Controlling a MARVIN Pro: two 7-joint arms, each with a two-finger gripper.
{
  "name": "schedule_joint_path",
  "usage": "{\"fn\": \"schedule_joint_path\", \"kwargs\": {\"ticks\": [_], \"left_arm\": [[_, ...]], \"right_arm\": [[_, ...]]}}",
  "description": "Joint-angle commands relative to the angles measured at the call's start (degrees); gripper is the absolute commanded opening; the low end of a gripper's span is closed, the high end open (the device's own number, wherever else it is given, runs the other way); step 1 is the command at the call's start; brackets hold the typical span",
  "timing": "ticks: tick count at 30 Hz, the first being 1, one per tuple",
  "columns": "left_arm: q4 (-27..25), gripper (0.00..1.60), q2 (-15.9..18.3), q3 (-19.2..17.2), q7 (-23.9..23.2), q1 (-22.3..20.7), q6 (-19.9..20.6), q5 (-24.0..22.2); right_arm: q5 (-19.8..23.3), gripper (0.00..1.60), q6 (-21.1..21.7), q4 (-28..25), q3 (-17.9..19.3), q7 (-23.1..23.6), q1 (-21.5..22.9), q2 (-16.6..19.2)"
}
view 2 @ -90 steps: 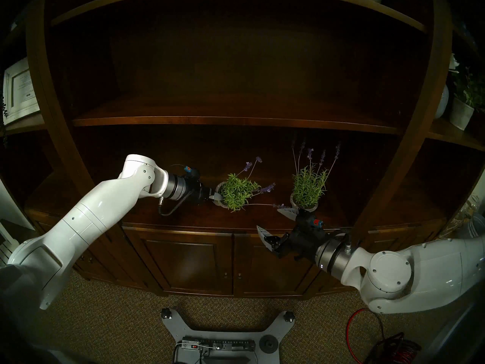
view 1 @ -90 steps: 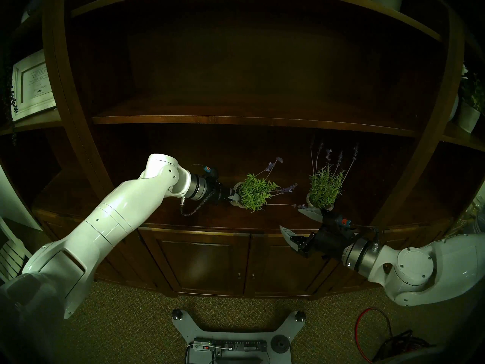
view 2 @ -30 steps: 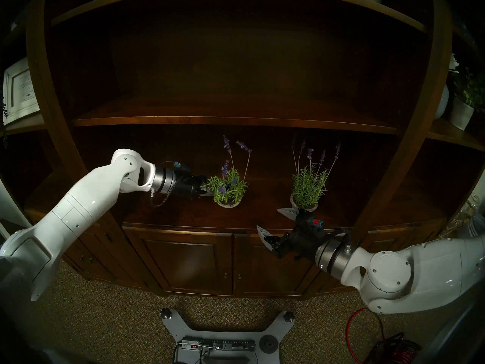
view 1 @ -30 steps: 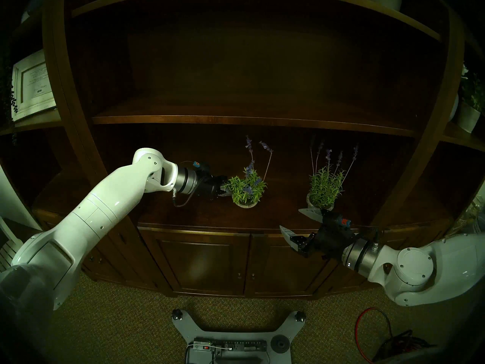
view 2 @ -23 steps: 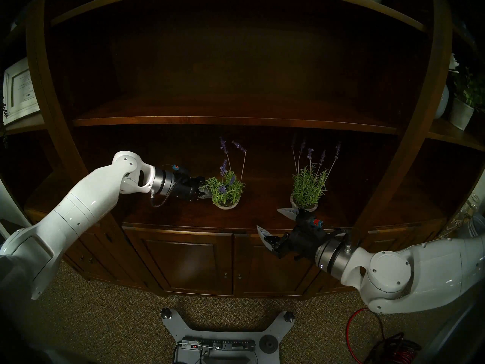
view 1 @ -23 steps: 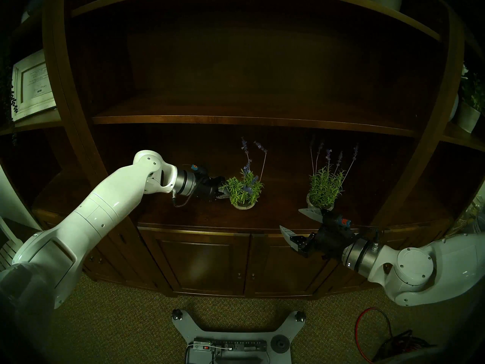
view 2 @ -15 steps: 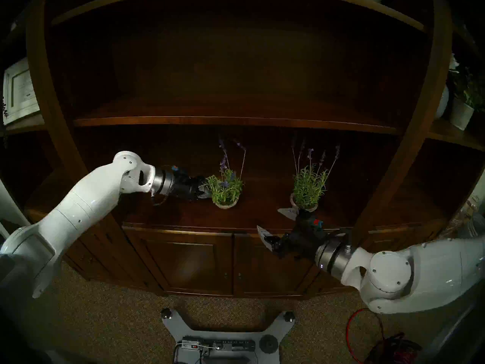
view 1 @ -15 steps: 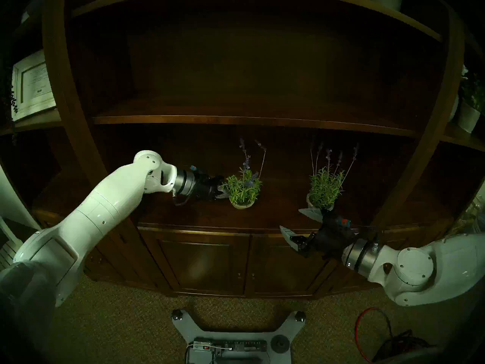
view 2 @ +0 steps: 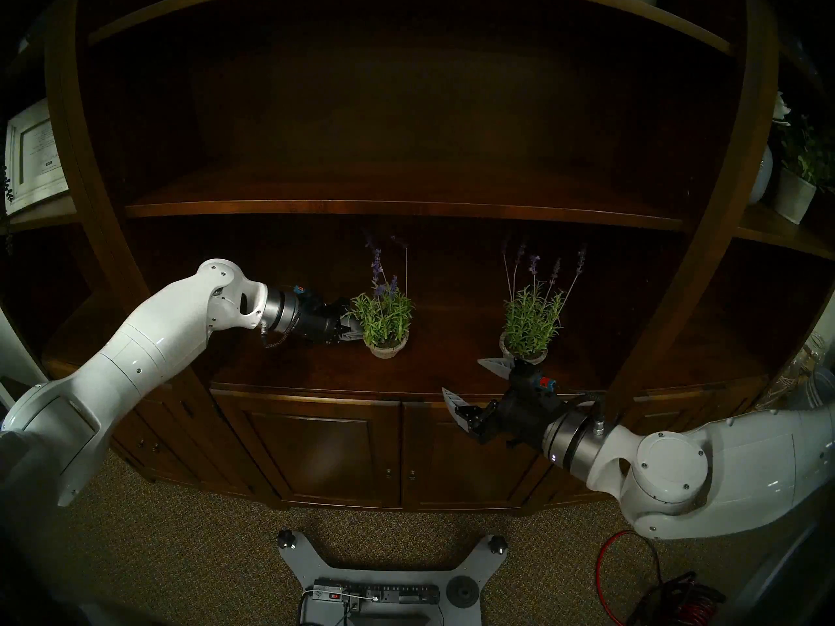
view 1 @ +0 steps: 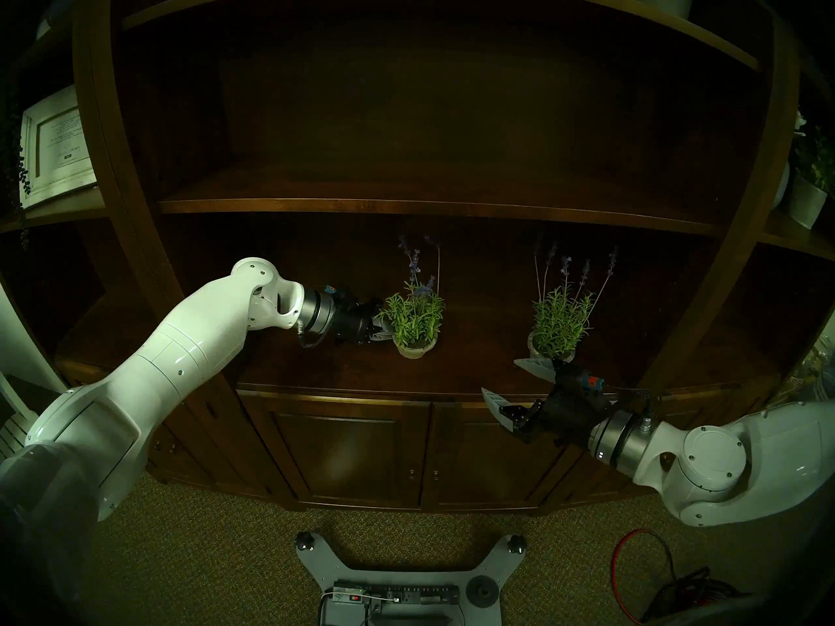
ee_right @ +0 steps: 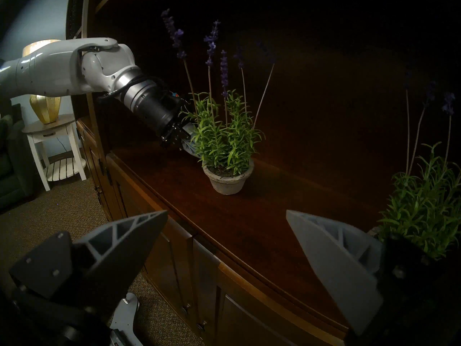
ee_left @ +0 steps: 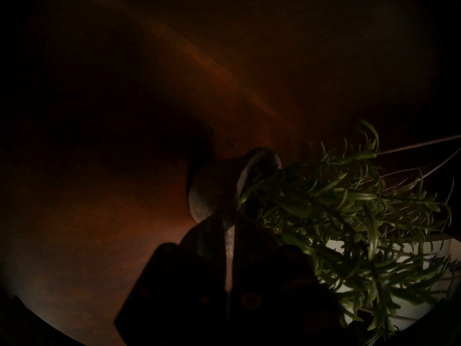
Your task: Place the fake decorative plant upright
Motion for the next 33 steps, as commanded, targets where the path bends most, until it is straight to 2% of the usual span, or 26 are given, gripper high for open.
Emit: {"fn": "schedule_joint_path", "kwargs": {"ticks": [1, 2, 4, 5, 7, 9, 24, 30, 32, 33], "left_arm": [[-0.65, 0.0, 0.1, 0.17, 0.17, -3.98, -0.04, -3.03], [-0.91, 0.0, 0.26, 0.49, 0.46, -4.05, -0.04, -3.36], [-1.25, 0.26, 0.44, 0.78, 0.7, -4.12, -0.04, -3.66], [-1.25, 0.26, 0.44, 0.78, 0.7, -4.12, -0.04, -3.66], [-1.41, 0.56, 0.57, 1.03, 0.91, -4.23, -0.04, -4.0], [-1.56, 0.64, 0.69, 1.24, 1.06, -4.34, -0.04, -4.16], [-2.06, 0.65, 1.69, 2.88, 2.16, -4.99, -0.04, -5.46], [-2.39, 0.77, 2.06, 3.57, 2.11, -5.12, -0.04, -5.39], [-2.41, 0.91, 2.13, 3.79, 2.2, -5.19, -0.04, -5.45], [-2.41, 1.04, 2.15, 3.84, 2.19, -5.17, -0.04, -5.44]], "right_arm": [[-0.04, 1.6, -0.94, -0.21, 0.99, 0.1, 0.7, 0.14], [-0.04, 1.6, -0.95, -0.21, 0.99, 0.1, 0.7, 0.14], [-0.04, 1.6, -0.96, -0.21, 0.99, 0.1, 0.7, 0.14], [-0.04, 1.6, -0.96, -0.21, 0.99, 0.1, 0.7, 0.14], [-0.04, 1.6, -0.96, -0.21, 0.99, 0.1, 0.69, 0.14], [-0.04, 1.6, -0.96, -0.21, 0.99, 0.1, 0.69, 0.13], [-0.03, 1.6, -1.03, -0.19, 1.01, 0.1, 0.66, 0.11], [-0.03, 1.6, -1.04, -0.19, 1.01, 0.1, 0.66, 0.11], [-0.03, 1.6, -1.05, -0.19, 1.01, 0.1, 0.66, 0.1], [-0.03, 1.6, -1.06, -0.18, 1.01, 0.1, 0.65, 0.1]]}}
